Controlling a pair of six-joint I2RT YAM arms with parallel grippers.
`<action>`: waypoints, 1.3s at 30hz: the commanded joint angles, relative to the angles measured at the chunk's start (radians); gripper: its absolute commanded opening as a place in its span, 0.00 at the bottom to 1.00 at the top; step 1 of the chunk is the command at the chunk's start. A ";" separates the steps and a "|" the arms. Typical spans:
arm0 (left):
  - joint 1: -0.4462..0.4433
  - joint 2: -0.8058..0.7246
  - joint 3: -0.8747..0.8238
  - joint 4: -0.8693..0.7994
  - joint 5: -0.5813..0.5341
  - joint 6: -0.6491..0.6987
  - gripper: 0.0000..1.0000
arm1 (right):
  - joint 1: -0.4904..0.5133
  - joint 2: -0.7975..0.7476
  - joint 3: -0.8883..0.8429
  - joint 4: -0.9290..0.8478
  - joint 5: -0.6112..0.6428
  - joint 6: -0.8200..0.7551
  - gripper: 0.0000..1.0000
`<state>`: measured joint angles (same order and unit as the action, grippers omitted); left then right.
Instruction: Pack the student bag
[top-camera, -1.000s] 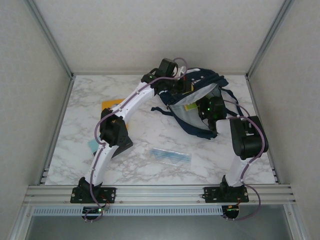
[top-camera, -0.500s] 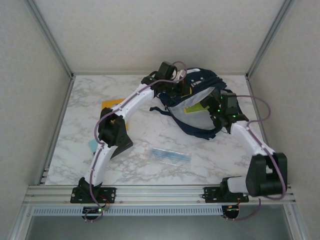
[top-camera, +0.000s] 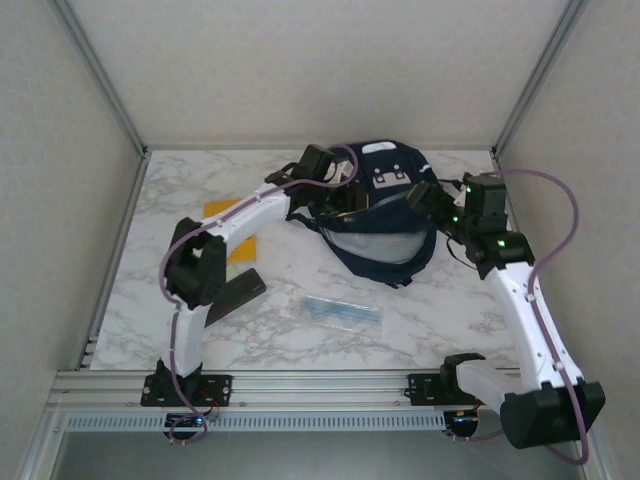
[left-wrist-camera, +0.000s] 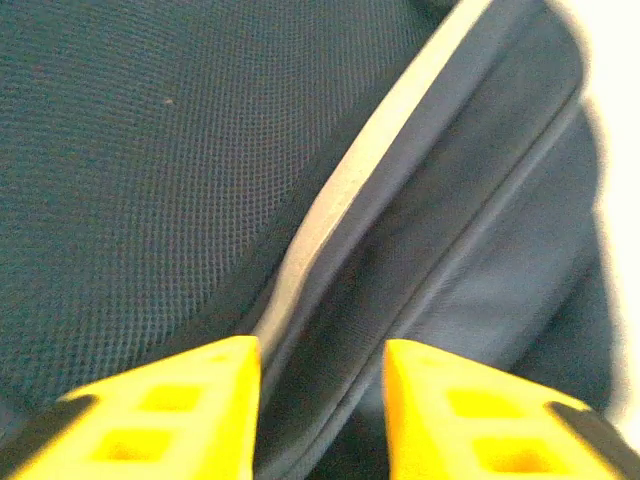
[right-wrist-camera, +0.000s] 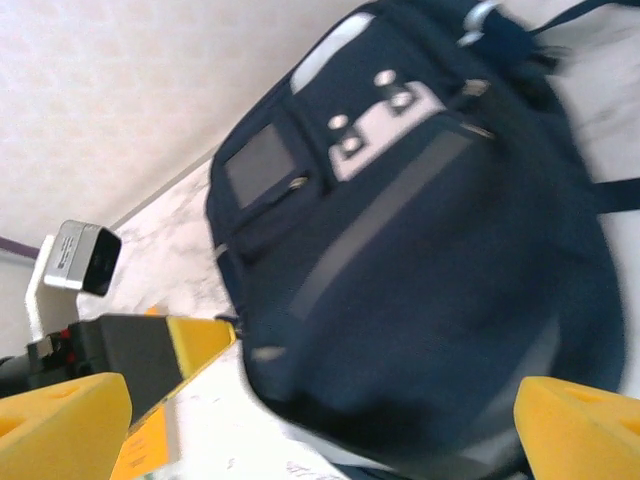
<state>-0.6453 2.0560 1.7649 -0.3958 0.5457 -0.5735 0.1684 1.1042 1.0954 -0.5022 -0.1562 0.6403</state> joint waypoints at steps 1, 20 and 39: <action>0.057 -0.159 -0.096 0.015 -0.121 0.022 0.62 | 0.049 0.099 0.030 0.161 -0.131 0.028 0.98; 0.579 -0.363 -0.666 0.252 -0.304 -0.034 0.73 | 0.438 0.783 0.413 0.240 -0.047 0.007 0.91; 0.648 -0.150 -0.662 0.212 -0.276 0.040 0.68 | 0.540 1.058 0.551 0.308 -0.052 0.071 0.59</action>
<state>0.0196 1.8309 1.0901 -0.1928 0.1749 -0.5369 0.6994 2.1387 1.6039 -0.2153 -0.2283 0.6998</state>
